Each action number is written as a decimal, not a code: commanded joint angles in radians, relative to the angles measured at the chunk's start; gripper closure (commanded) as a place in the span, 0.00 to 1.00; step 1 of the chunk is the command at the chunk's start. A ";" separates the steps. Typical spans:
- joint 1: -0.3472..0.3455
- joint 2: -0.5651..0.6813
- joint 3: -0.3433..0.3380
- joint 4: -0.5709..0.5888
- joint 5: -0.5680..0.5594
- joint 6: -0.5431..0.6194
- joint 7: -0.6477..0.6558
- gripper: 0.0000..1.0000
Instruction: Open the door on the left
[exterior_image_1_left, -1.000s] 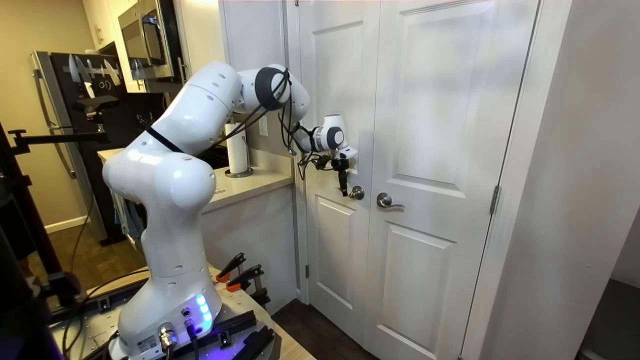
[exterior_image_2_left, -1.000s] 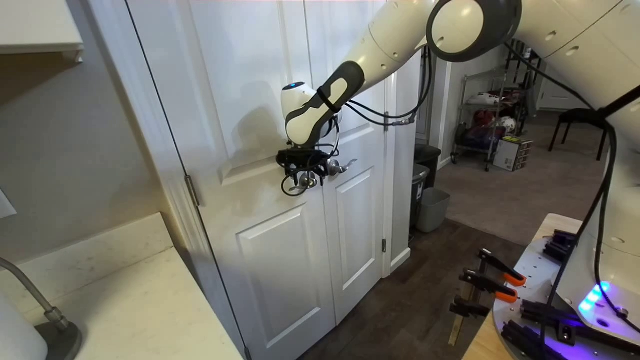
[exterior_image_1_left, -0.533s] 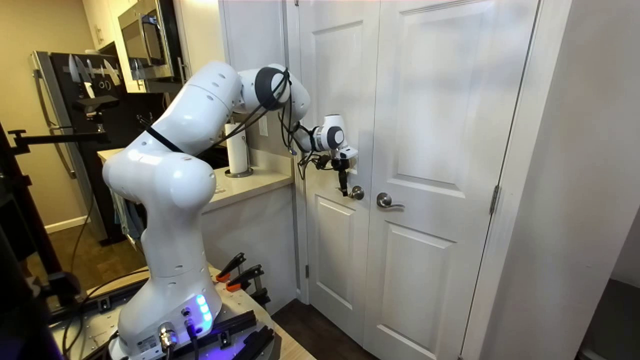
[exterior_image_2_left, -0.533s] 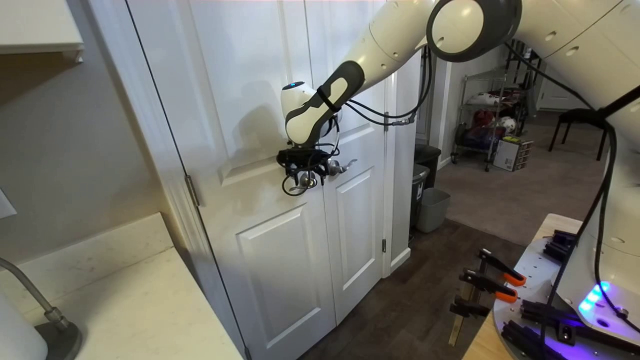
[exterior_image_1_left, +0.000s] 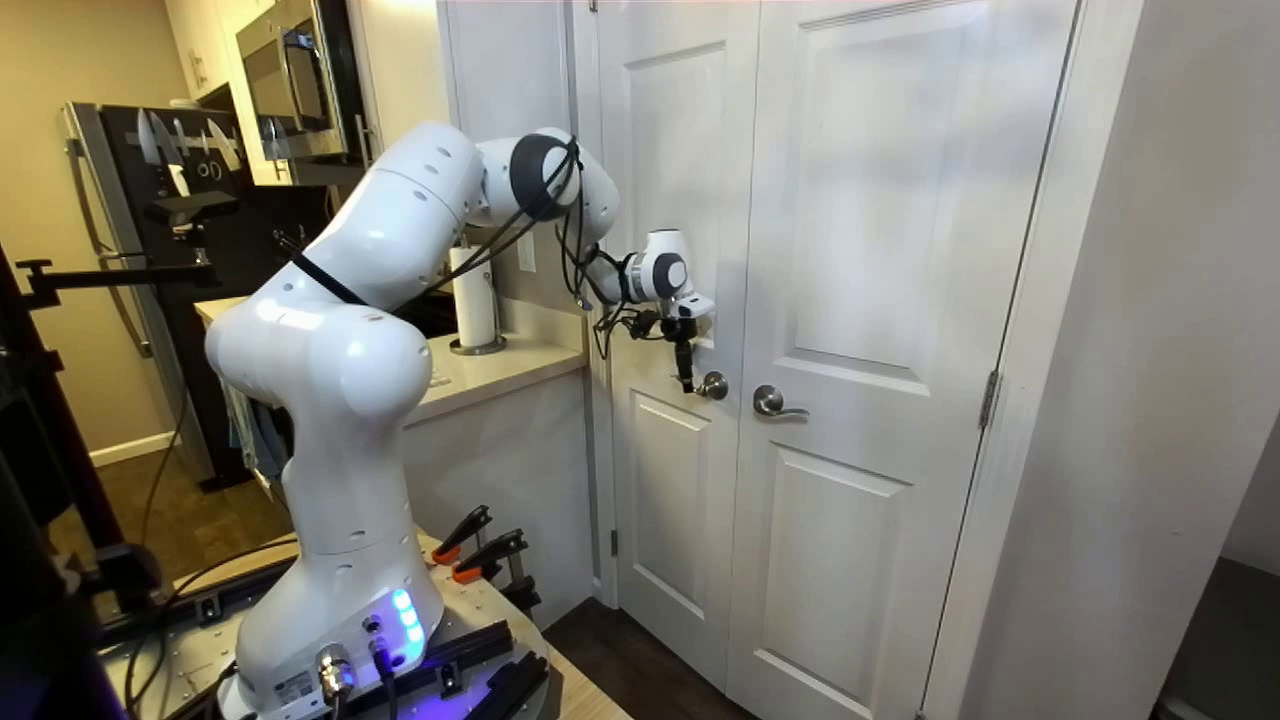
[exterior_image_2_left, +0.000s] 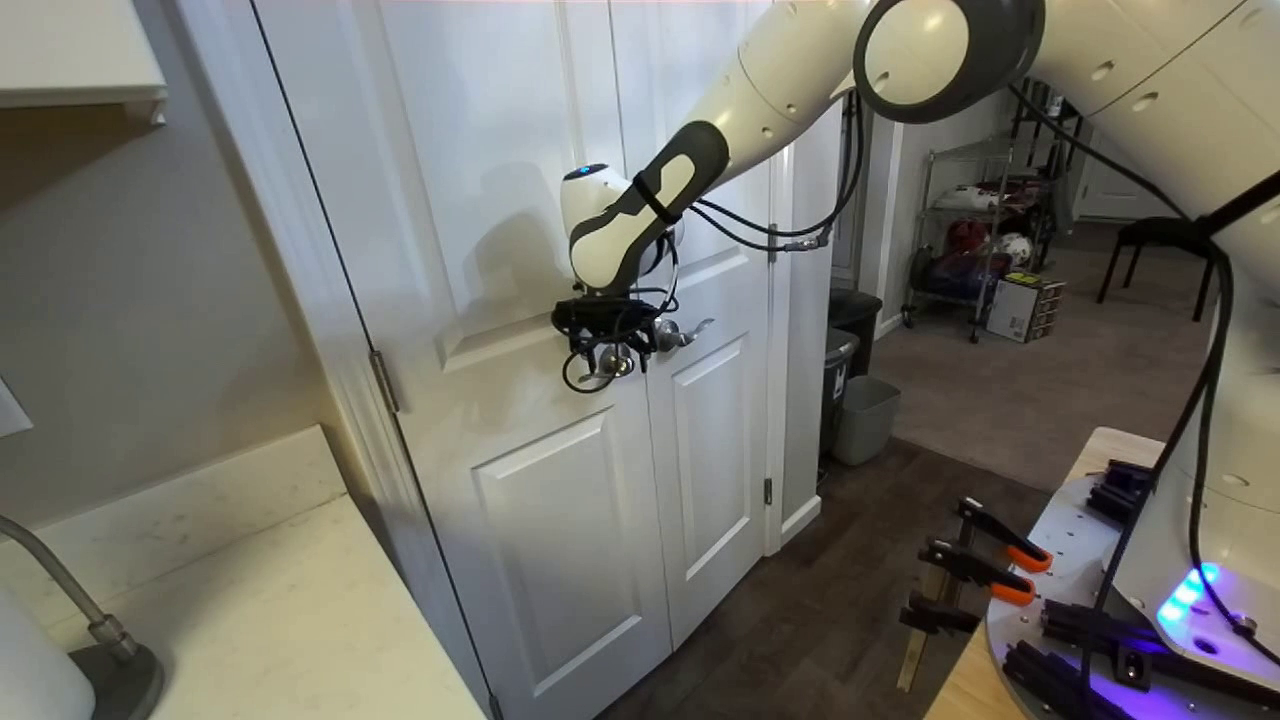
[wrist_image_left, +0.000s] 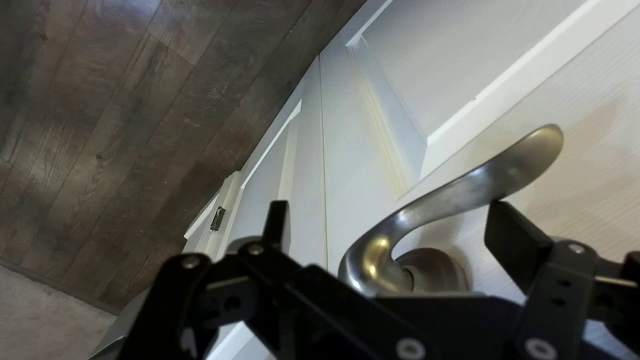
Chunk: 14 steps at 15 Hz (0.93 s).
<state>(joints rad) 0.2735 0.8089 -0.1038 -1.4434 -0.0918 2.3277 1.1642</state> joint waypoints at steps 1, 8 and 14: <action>-0.011 -0.060 0.032 -0.071 0.022 -0.007 -0.029 0.00; 0.016 -0.166 0.077 -0.232 0.049 0.012 0.007 0.00; 0.029 -0.237 0.078 -0.296 0.037 -0.006 0.024 0.00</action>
<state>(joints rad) 0.3083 0.6407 -0.0189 -1.6696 -0.0601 2.3272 1.1745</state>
